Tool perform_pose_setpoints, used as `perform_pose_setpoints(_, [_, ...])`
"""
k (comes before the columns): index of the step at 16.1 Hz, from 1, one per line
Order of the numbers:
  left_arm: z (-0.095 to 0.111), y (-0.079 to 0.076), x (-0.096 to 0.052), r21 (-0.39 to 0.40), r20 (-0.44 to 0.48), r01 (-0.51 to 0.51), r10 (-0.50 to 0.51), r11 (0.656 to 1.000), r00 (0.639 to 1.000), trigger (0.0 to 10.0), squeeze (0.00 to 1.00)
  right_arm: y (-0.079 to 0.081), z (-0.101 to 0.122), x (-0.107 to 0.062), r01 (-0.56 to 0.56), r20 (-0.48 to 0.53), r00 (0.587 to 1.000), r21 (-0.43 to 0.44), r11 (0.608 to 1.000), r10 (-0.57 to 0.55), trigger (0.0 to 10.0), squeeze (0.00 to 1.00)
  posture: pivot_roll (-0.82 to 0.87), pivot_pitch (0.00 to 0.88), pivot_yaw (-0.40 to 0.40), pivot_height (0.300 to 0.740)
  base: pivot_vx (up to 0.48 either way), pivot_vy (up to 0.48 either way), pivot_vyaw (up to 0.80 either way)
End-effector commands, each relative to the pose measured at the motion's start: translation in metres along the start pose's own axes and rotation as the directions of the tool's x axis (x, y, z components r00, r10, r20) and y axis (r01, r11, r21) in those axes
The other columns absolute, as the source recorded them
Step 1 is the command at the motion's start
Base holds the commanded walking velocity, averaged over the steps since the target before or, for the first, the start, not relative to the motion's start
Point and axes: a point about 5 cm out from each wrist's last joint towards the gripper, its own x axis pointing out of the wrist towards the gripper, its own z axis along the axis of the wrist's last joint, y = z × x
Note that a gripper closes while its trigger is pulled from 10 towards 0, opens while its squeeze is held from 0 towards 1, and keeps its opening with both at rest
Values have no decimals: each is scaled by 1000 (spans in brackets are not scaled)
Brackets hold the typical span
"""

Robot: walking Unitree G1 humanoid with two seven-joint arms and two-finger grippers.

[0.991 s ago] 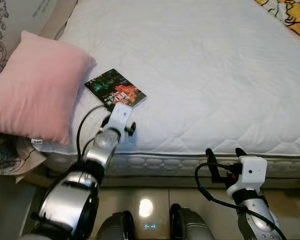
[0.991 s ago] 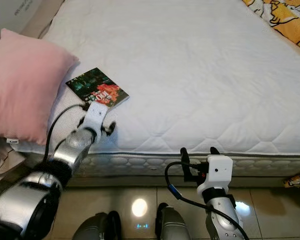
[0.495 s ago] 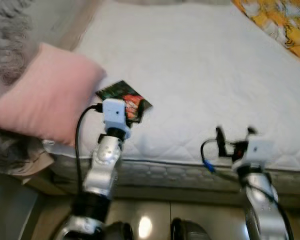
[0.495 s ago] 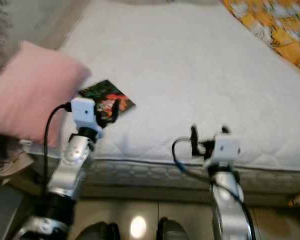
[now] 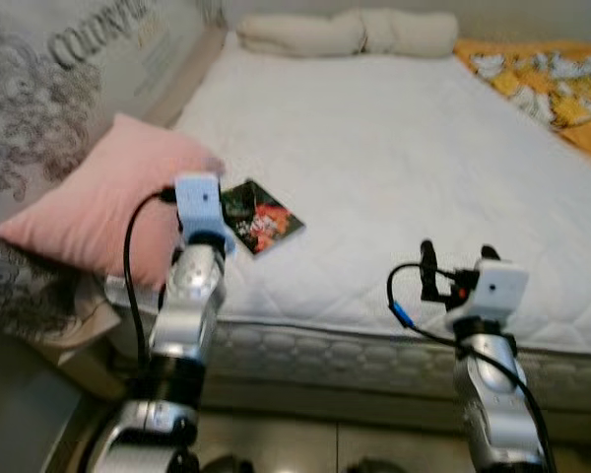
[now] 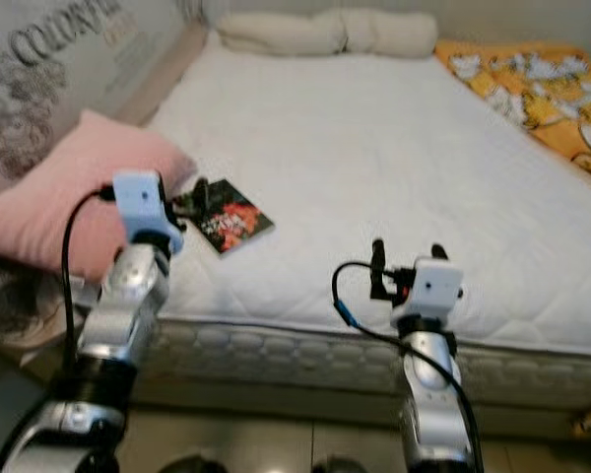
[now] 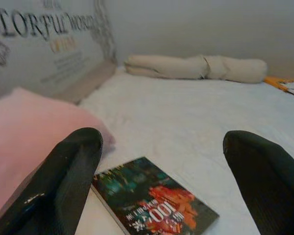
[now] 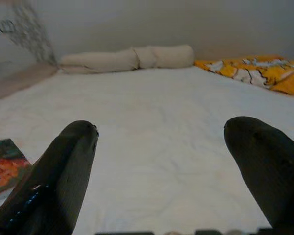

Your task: Clean up the room

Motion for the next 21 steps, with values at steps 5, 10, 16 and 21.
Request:
perform_pose_setpoints(5, [-14, -10, 3, 51, -87, 43, -38, 998, 995, 10000, 0, -5, -2, 4, 14, 12, 1000, -7, 1000, -14, 10000, 161, -108, 0, 48, 736, 455, -63, 0])
perform_pose_setpoints(10, [-18, -8, 5, 58, -119, 41, -34, 997, 992, 10000, 0, -6, 0, 11, -4, 20, 1000, -5, 1000, 4, 10000, 165, -101, 0, 45, 736, 468, 0, 0])
perform_pose_setpoints(16, [-20, -11, 8, 99, -140, 80, -65, 992, 988, 10000, 0, -3, -2, 12, -16, 14, 1000, 2, 1000, 16, 10000, 165, -99, 0, 43, 736, 378, 294, 0])
perform_pose_setpoints(21, [-18, -12, 6, 86, -131, 92, -80, 992, 988, 10000, 0, -11, 8, 38, 1, 30, 1000, 3, 1000, -1, 10000, 169, -84, 7, 43, 736, 328, 347, 0])
